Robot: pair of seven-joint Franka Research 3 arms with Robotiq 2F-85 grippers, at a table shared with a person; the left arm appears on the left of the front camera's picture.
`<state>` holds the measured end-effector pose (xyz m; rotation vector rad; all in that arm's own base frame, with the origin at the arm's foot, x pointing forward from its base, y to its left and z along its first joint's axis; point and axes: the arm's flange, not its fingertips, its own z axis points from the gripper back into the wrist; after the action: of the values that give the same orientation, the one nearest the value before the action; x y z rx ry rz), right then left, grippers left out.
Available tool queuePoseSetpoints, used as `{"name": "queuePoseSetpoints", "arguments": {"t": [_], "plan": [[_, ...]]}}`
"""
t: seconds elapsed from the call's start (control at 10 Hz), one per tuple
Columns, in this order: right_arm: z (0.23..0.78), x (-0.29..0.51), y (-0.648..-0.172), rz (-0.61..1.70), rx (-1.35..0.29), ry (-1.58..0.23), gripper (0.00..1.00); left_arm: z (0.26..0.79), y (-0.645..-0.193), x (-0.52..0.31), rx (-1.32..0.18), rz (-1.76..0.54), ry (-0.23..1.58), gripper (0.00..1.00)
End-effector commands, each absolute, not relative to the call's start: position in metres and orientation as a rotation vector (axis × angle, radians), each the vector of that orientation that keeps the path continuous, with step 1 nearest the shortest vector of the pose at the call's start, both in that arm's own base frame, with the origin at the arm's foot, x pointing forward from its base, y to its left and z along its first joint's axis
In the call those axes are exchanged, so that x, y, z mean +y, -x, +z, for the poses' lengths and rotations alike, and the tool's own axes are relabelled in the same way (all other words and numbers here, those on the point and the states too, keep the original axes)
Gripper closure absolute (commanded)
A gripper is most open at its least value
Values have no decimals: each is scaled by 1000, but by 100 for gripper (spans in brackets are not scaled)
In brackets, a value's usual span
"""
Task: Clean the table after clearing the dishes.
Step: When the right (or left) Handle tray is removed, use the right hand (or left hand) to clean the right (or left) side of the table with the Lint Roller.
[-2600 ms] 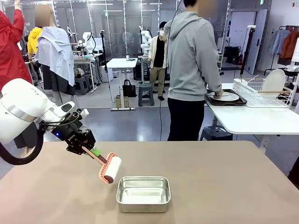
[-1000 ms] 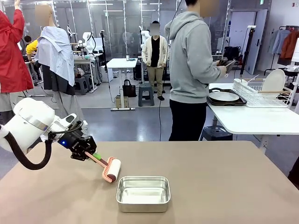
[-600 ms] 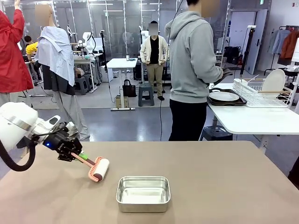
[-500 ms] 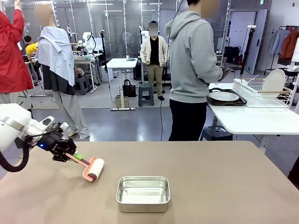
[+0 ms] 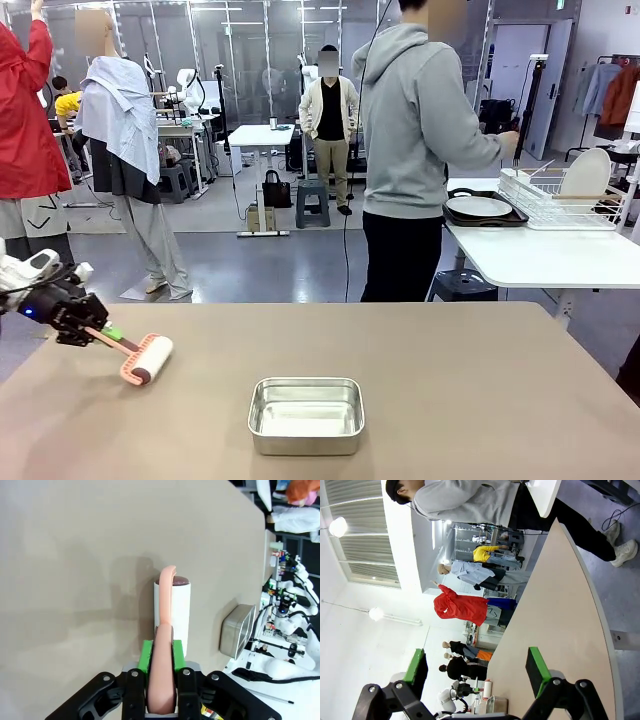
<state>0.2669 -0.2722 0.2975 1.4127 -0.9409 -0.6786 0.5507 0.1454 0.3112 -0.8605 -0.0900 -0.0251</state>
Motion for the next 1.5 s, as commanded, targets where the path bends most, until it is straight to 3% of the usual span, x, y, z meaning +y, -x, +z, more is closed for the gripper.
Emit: {"name": "queuePoseSetpoints", "arguments": {"t": [0.0, 0.3, 0.6, 1.3, 1.4], "plan": [[301, -266, -262, -664, -935, -1403, 0, 264, -553, 190, -131, -6, 614, 80], [301, -266, -262, -664, -935, -1403, 0, 272, -538, 235, -160, 32, 535, 80], [301, -266, -262, -664, -935, -1403, 0, 307, -508, 265, -234, 52, 587, 80], [301, -266, -262, -664, -935, -1403, 0, 418, -422, 242, -458, -54, 617, 80], [301, -266, -262, -664, -935, -1403, 0, 390, -457, 262, -382, 0, 634, 80]]}}
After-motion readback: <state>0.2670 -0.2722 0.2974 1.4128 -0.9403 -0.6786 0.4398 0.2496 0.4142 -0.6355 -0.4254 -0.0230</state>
